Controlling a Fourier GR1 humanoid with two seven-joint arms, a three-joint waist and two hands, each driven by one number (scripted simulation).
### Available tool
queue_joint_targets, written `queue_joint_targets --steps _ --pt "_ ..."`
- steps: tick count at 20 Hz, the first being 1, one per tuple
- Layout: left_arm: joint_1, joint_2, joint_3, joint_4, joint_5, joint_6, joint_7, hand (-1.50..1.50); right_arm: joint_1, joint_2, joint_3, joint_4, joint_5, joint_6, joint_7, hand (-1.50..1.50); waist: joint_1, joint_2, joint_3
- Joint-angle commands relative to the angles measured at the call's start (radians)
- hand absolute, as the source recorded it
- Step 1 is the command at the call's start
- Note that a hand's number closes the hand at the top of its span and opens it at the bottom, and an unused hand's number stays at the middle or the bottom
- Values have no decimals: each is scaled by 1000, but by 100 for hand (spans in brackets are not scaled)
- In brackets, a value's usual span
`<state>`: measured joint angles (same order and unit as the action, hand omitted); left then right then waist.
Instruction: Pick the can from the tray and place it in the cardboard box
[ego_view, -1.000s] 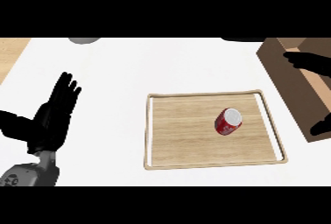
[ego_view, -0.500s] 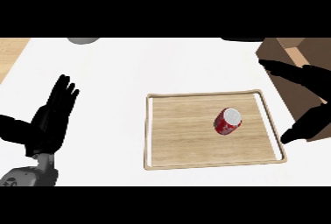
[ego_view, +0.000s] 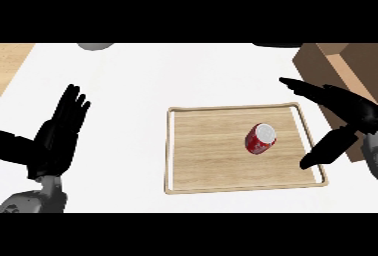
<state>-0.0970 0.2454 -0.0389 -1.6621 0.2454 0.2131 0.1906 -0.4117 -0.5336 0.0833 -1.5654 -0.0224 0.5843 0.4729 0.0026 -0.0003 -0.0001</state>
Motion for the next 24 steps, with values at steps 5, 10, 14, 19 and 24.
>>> queue_joint_targets --steps 5,10,14,19,24 --pt "-4 -42 14 -40 -53 2 61 0 -12 76 -50 58 109 40 -40 -150 1 0 0" --pt "44 -75 21 -15 -58 -36 -20 0 17 150 -22 11 154 22 5 -150 1 0 0" --pt "-31 -30 87 14 -35 -72 37 0 46 188 -14 -2 200 11 -7 -150 -2 0 0" --pt "-17 -53 92 26 -56 -81 15 0 28 201 -12 5 282 15 -3 -150 -2 -1 0" --pt "33 -90 60 -42 -101 -69 28 0 47 196 -41 135 371 0 -170 -150 1 0 0"
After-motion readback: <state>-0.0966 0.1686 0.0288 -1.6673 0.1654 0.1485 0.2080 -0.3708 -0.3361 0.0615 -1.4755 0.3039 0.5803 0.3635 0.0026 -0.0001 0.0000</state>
